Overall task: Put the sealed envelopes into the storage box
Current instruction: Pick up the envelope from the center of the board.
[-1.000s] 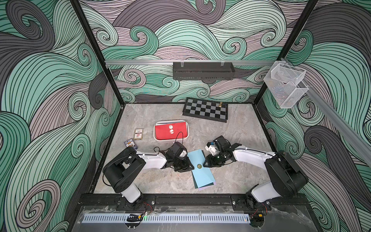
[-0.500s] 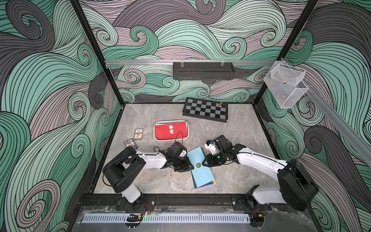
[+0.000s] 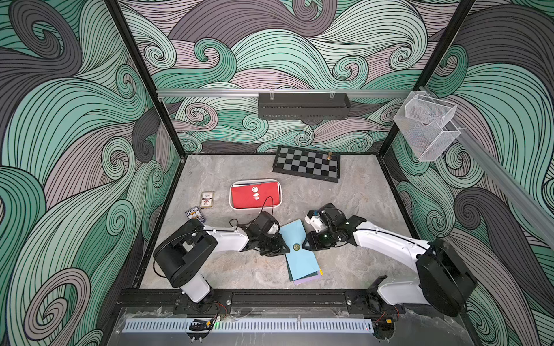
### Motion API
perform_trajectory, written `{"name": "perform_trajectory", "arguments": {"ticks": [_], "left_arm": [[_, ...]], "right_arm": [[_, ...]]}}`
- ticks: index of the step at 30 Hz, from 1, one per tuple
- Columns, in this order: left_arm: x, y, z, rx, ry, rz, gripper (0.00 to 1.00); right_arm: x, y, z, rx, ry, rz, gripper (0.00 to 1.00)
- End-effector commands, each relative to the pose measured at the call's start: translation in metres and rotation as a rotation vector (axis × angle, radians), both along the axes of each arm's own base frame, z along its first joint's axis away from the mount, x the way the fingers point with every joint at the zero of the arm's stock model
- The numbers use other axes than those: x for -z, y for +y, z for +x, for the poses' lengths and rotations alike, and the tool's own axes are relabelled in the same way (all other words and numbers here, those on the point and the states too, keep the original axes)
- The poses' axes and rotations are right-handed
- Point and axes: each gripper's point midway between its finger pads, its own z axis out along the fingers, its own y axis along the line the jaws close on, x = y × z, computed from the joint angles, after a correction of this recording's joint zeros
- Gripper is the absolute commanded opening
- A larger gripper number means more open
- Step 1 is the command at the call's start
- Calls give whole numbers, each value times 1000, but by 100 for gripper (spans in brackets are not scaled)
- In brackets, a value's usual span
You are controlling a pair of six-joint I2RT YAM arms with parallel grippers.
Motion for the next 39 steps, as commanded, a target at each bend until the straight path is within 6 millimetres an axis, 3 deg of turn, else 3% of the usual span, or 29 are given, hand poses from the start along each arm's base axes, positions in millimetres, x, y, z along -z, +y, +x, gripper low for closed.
{"name": "perform_trajectory", "arguments": {"ticks": [1, 8, 21, 25, 39], "left_arm": [[8, 7, -2, 0, -1, 55, 29], [9, 7, -3, 2, 0, 57, 29], [8, 7, -4, 2, 2, 53, 29], [8, 6, -4, 4, 1, 52, 29], [8, 7, -7, 6, 3, 55, 29]], "right_arm": [[12, -11, -5, 13, 42, -85, 42], [29, -9, -16, 10, 97, -122, 43], [27, 5, -21, 10, 118, -57, 44], [32, -9, -14, 31, 77, -137, 45], [29, -18, -11, 44, 54, -186, 48]]}}
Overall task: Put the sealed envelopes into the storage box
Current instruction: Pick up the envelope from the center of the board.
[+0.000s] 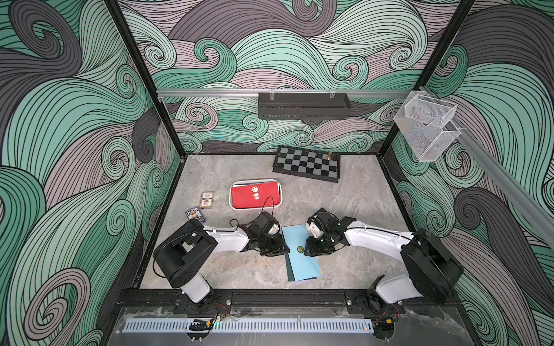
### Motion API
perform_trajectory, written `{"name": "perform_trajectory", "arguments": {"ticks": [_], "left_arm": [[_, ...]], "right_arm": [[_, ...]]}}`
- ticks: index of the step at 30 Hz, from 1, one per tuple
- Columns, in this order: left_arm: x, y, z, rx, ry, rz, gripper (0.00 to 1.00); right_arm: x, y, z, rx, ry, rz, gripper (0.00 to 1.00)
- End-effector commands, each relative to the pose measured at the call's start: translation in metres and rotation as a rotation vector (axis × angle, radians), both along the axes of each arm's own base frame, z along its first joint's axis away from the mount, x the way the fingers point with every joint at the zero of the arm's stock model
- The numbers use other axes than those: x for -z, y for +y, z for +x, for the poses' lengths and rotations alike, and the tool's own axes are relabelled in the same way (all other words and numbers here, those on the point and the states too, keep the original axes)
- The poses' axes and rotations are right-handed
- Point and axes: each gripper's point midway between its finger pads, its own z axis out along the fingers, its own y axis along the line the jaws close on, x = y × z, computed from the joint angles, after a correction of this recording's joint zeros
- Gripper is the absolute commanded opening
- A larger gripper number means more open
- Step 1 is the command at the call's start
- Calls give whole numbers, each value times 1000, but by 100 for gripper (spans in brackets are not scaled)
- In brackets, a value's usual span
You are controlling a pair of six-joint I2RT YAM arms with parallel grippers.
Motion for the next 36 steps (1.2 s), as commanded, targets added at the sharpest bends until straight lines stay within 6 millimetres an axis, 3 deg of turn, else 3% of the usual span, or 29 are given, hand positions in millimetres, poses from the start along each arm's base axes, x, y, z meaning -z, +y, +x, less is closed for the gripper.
{"name": "perform_trajectory", "arguments": {"ticks": [1, 9, 21, 29, 36], "left_arm": [[8, 8, -5, 1, 8, 53, 29], [2, 5, -6, 7, 2, 40, 27], [-15, -12, -13, 57, -24, 21, 27], [-4, -20, -16, 77, -3, 37, 27], [0, -16, -16, 76, -9, 57, 27]], "right_arm": [[-4, -5, 1, 7, -21, -26, 48], [-16, -9, 5, 16, -81, -19, 52], [1, -13, 3, 22, -18, -49, 55], [-4, -5, -1, 14, -6, 8, 55], [-21, -1, 2, 24, -43, 56, 55]]}}
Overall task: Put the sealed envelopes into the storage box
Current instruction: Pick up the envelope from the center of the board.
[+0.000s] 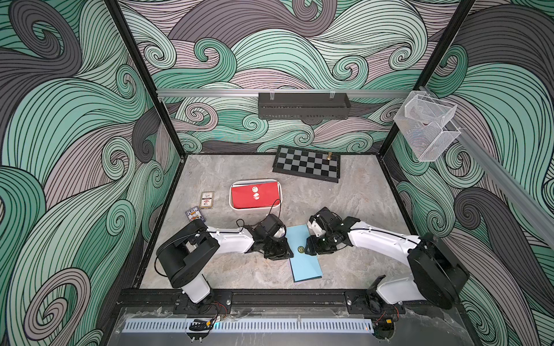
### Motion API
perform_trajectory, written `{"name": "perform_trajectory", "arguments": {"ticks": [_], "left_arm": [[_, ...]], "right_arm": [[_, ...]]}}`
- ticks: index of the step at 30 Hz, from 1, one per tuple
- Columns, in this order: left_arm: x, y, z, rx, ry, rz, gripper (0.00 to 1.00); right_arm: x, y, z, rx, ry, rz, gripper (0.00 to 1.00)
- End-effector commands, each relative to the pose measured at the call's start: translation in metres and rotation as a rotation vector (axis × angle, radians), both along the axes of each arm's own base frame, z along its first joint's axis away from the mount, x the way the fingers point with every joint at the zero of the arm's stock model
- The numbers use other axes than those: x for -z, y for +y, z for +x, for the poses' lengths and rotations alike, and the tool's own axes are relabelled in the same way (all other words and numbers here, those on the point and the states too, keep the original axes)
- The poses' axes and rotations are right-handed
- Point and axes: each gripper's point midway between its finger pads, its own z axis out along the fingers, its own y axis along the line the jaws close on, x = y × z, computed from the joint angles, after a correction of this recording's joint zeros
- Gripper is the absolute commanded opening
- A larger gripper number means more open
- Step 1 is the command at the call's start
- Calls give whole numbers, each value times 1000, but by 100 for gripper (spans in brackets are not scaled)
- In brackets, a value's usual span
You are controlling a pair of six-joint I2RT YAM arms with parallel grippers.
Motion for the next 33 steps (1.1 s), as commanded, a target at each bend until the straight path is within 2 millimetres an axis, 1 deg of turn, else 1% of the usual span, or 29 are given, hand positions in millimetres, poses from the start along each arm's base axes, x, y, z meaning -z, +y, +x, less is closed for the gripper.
{"name": "perform_trajectory", "arguments": {"ticks": [1, 4, 6, 9, 10, 14, 18, 22, 28, 33], "left_arm": [[1, -1, 3, 9, -19, 20, 27], [2, -1, 3, 9, -19, 20, 27], [2, -1, 3, 8, -19, 22, 27], [2, -1, 3, 8, -18, 23, 27], [3, -1, 2, 7, -17, 23, 27], [3, 0, 2, 7, -17, 25, 27], [4, 1, 2, 7, -16, 27, 27], [4, 1, 2, 7, -16, 27, 27], [4, 0, 2, 6, -16, 26, 27], [6, 1, 1, 7, -13, 28, 27]], "right_arm": [[-11, 3, -2, 8, -7, 45, 55], [-16, 7, -5, 1, -1, 75, 55], [-16, 6, -4, -1, -9, 69, 55], [-5, -9, 2, 26, -32, -21, 55], [-2, -12, 3, 25, -27, -39, 55], [11, -13, 1, 20, 16, -70, 55], [15, -10, 0, 19, 31, -63, 55], [13, -5, -1, 11, 38, -35, 55], [6, 8, -4, 3, 48, 49, 55], [-1, 9, -1, 7, 33, 58, 55]]}}
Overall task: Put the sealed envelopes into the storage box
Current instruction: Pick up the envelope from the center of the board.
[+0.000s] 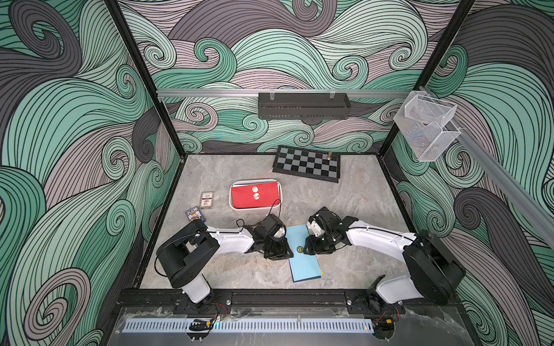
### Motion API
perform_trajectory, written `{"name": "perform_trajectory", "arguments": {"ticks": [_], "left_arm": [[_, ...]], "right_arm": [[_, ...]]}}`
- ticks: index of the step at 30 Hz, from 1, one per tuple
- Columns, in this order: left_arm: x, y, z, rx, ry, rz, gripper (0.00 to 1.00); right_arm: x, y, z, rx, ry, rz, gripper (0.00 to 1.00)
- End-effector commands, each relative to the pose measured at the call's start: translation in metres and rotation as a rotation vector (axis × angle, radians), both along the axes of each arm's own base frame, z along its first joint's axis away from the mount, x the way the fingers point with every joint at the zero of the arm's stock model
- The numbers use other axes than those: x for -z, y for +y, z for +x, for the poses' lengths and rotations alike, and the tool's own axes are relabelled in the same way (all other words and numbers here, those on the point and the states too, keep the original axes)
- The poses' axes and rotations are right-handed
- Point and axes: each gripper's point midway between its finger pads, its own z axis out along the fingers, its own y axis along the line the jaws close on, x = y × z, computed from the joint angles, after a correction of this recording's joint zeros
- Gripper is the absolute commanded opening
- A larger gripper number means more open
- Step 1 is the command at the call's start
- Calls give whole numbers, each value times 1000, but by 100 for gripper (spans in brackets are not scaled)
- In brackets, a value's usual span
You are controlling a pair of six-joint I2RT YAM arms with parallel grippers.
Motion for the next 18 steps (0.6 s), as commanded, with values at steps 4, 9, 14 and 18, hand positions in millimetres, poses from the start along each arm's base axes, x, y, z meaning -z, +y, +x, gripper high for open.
{"name": "perform_trajectory", "arguments": {"ticks": [4, 9, 14, 18], "left_arm": [[6, 0, 1, 7, -10, 27, 27], [5, 0, 1, 7, -12, 25, 27], [5, 1, 1, 6, -12, 27, 27], [6, 1, 1, 5, -10, 29, 27]], "right_arm": [[-16, 6, 0, 2, -19, 57, 55], [-27, 7, 0, 4, -32, 72, 55], [-33, 5, -3, 3, -34, 77, 55], [-38, 4, -5, 6, -45, 87, 54]]}}
